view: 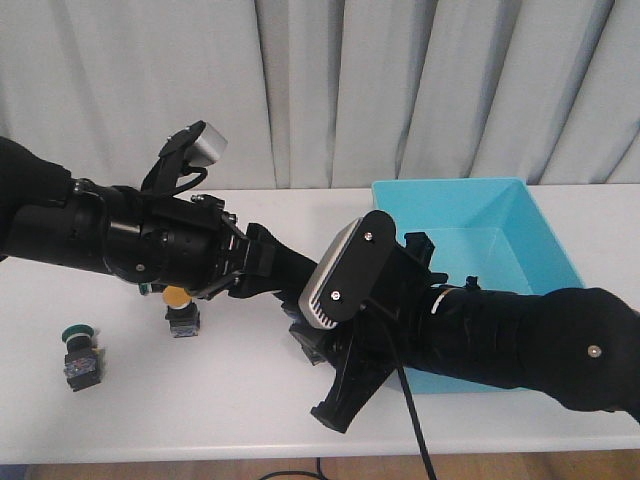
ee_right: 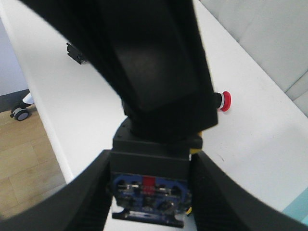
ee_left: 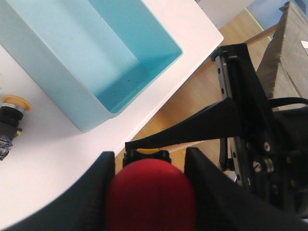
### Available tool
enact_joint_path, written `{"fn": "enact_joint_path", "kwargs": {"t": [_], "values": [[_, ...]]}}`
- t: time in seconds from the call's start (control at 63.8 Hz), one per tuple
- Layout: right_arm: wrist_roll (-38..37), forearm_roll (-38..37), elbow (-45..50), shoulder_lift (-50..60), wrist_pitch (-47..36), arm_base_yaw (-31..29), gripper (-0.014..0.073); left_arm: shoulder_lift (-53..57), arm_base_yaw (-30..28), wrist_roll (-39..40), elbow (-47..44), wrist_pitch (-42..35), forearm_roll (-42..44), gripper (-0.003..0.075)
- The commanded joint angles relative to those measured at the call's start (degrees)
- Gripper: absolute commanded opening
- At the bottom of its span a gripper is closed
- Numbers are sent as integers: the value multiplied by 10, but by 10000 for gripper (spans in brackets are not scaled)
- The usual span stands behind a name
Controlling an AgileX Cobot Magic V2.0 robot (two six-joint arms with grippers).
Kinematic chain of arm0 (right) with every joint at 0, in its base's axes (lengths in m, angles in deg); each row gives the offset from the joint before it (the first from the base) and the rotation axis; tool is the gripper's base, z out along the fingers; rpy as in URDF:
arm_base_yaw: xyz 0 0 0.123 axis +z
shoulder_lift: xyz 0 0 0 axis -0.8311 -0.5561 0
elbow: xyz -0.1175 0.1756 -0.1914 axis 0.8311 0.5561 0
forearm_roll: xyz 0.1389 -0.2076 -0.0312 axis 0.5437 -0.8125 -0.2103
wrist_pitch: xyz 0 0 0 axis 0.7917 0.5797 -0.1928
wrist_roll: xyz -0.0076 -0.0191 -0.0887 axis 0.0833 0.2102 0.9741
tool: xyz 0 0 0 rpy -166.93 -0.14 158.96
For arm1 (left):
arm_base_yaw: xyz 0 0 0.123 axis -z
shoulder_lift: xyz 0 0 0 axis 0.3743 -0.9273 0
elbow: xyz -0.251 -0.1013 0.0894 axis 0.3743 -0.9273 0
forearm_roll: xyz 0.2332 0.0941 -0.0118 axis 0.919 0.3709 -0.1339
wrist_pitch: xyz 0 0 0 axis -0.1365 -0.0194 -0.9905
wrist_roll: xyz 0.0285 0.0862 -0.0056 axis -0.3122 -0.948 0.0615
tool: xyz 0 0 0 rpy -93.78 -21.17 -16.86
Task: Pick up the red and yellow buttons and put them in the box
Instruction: 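Grasp the red button from the left gripper with the right gripper, then carry the red button into the blue box and release it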
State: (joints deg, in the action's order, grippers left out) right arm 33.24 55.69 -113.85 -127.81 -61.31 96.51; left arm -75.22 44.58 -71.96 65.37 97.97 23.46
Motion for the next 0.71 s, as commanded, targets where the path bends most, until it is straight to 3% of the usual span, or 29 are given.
{"fn": "enact_joint_path", "kwargs": {"t": [0.0, 0.125, 0.235, 0.502, 0.69], "values": [[2, 5, -19, 16, -22, -1, 199, 21, 3, -7, 14, 1, -37, 339], [2, 5, -19, 16, -22, -1, 202, 21, 3, -15, 14, 3, -17, 468], [2, 5, -19, 16, -22, -2, 202, 21, 2, -15, 14, 3, -13, 526], [-1, 1, -19, 16, -21, -19, 204, 21, 2, -15, 14, 4, -8, 523], [-3, 1, -17, 13, 0, -122, 206, 21, 2, -15, 14, 7, 24, 523]]}}
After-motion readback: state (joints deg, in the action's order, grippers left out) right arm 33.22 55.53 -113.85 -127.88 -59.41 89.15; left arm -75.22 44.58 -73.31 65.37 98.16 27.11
